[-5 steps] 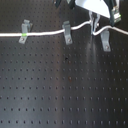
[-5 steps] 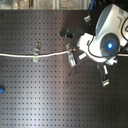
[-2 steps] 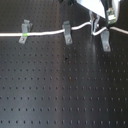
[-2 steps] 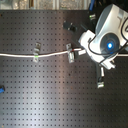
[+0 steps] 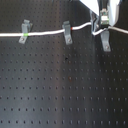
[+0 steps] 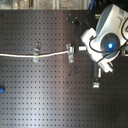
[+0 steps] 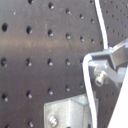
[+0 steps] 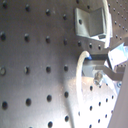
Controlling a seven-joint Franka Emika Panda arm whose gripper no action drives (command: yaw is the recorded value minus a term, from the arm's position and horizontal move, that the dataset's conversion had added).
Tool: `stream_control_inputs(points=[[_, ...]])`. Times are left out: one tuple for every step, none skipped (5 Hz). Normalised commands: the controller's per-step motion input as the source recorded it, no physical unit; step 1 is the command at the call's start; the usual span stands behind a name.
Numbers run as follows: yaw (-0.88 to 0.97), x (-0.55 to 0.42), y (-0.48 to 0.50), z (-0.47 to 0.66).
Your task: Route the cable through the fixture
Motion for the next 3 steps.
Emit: stream_control_inputs(points=[[0.0,0.016,-0.017,0.0],[0.52,0.015,-0.227,0.17],[0.6,-0.039,-0.242,0.15]])
